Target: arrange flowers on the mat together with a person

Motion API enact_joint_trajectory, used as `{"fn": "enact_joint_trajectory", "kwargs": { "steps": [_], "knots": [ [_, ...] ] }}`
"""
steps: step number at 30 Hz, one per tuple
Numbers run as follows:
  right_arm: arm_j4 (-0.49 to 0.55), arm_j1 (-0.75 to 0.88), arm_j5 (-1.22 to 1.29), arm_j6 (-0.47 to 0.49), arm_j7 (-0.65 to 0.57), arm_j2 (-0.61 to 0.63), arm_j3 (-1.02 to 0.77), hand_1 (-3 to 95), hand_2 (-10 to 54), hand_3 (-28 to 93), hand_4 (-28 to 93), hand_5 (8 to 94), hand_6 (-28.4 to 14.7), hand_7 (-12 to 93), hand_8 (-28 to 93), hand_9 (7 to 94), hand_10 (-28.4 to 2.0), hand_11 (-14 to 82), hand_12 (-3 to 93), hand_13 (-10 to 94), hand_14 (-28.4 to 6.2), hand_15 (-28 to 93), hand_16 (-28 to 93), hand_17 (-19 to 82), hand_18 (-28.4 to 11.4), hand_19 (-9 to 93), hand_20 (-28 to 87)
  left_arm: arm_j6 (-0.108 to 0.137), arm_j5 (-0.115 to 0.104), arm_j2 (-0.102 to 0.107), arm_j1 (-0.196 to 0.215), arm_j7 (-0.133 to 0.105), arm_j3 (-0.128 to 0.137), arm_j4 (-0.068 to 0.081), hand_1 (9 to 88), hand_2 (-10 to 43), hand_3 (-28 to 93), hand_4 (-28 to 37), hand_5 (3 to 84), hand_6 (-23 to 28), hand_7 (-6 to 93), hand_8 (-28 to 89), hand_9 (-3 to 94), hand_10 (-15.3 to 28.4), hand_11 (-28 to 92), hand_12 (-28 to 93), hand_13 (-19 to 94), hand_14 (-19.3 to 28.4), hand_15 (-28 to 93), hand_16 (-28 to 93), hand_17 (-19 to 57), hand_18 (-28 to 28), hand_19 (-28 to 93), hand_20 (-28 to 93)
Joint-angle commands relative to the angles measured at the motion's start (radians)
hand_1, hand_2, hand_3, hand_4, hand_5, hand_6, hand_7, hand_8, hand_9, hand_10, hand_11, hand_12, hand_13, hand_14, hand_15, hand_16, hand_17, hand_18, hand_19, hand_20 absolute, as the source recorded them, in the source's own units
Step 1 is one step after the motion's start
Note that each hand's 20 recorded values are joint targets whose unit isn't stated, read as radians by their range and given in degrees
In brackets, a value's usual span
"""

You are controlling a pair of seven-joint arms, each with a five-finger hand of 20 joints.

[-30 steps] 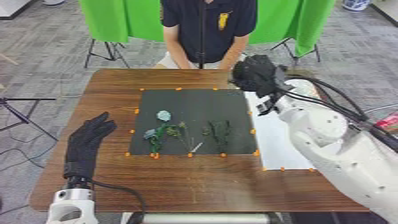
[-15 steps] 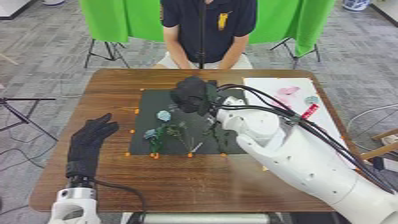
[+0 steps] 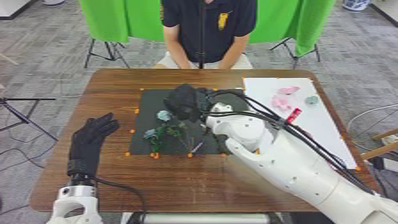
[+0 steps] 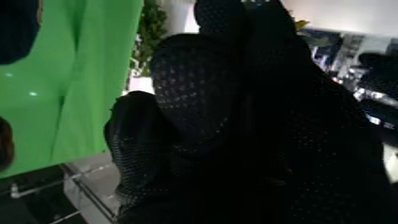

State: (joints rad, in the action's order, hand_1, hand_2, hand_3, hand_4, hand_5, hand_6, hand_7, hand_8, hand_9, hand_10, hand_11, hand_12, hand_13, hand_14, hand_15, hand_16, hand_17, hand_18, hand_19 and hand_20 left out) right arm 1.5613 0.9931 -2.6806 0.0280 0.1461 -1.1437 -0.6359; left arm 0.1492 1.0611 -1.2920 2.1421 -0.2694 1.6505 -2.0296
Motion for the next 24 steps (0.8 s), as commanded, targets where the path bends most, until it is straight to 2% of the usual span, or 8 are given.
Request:
{"fn": "enact_joint_trajectory", "kwargs": {
  "steps": [1, 4, 11, 14, 19, 24],
  "knots": [
    [-0.010, 0.029, -0.050, 0.046, 0.000, -0.006, -0.010, 61.3, -9.5, 54, -22, 78.3, 4.9, 23, 2, 90.9, -5.7, 4.1, 29.6, 94, 1.3, 48, 28, 63, -10.5, 93, 39, -0.015, 0.005, 0.001, 0.015, 0.007, -0.006, 0.002, 21.4, 9.9, 65, -27.6, 51.4, 9.9, 5.9, -3, 47.4, 21.8, 14, 14, 35, 22.7, 19, -1, 3.8, 12.5, 12, 16],
    [-0.009, 0.027, -0.050, 0.052, -0.003, -0.005, -0.009, 59.8, -9.5, 54, -22, 76.3, 4.9, 22, 2, 89.3, -5.6, 3.7, 28.8, 94, 1.3, 48, 28, 63, -10.5, 93, 39, -0.012, 0.006, 0.002, 0.015, 0.005, -0.005, 0.002, 21.3, 9.3, 65, -27.3, 52.3, 11.1, 5.1, -3, 47.6, 23.9, 13, 15, 34, 23.3, 18, 0, 3.8, 12.5, 12, 16],
    [-0.008, 0.031, -0.052, 0.048, -0.008, -0.003, -0.007, 57.2, -9.5, 55, -22, 72.5, 4.3, 21, 1, 85.9, -6.2, 4.9, 27.2, 94, 1.2, 48, 28, 63, -10.4, 93, 39, -0.017, 0.006, 0.001, 0.013, 0.006, -0.006, 0.002, 21.1, 8.1, 65, -27.1, 50.8, 9.1, 6.5, -3, 47.5, 21.2, 13, 15, 35, 21.9, 17, 0, 3.9, 12.5, 11, 16],
    [-0.010, 0.033, -0.052, 0.046, 0.000, -0.004, -0.011, 52.6, -9.5, 62, -24, 69.7, 4.4, 20, 0, 84.1, -6.9, 7.3, 25.3, 94, 1.2, 48, 28, 63, -10.4, 93, 39, -0.018, 0.007, 0.000, 0.012, 0.006, -0.004, 0.003, 20.8, 7.5, 64, -27.2, 48.7, 6.5, 9.3, -5, 47.8, 17.7, 15, 14, 37, 19.7, 14, 1, 4.6, 12.2, 11, 16],
    [-0.009, 0.031, -0.051, 0.045, -0.008, -0.003, -0.009, 48.8, -9.5, 68, -27, 67.1, 5.0, 18, -10, 82.5, -8.0, 10.1, 22.0, 94, 0.8, 48, 28, 62, -10.6, 93, 40, -0.016, 0.007, -0.001, 0.011, 0.004, -0.005, 0.002, 20.3, 7.2, 64, -27.3, 47.3, 4.3, 11.1, -6, 48.1, 14.3, 16, 13, 39, 17.2, 12, 1, 5.4, 11.9, 9, 16],
    [-0.013, 0.026, -0.051, 0.042, -0.013, 0.003, -0.008, 48.6, -9.5, 69, -27, 66.3, 5.0, 18, -11, 82.4, -8.2, 10.4, 21.5, 94, 0.6, 48, 28, 62, -10.9, 93, 40, -0.016, 0.007, 0.001, 0.010, 0.002, -0.006, 0.003, 20.2, 6.8, 64, -27.0, 47.0, 4.1, 11.8, -6, 48.1, 14.2, 16, 13, 39, 17.4, 11, 2, 5.7, 11.8, 9, 16]
  ]
}}
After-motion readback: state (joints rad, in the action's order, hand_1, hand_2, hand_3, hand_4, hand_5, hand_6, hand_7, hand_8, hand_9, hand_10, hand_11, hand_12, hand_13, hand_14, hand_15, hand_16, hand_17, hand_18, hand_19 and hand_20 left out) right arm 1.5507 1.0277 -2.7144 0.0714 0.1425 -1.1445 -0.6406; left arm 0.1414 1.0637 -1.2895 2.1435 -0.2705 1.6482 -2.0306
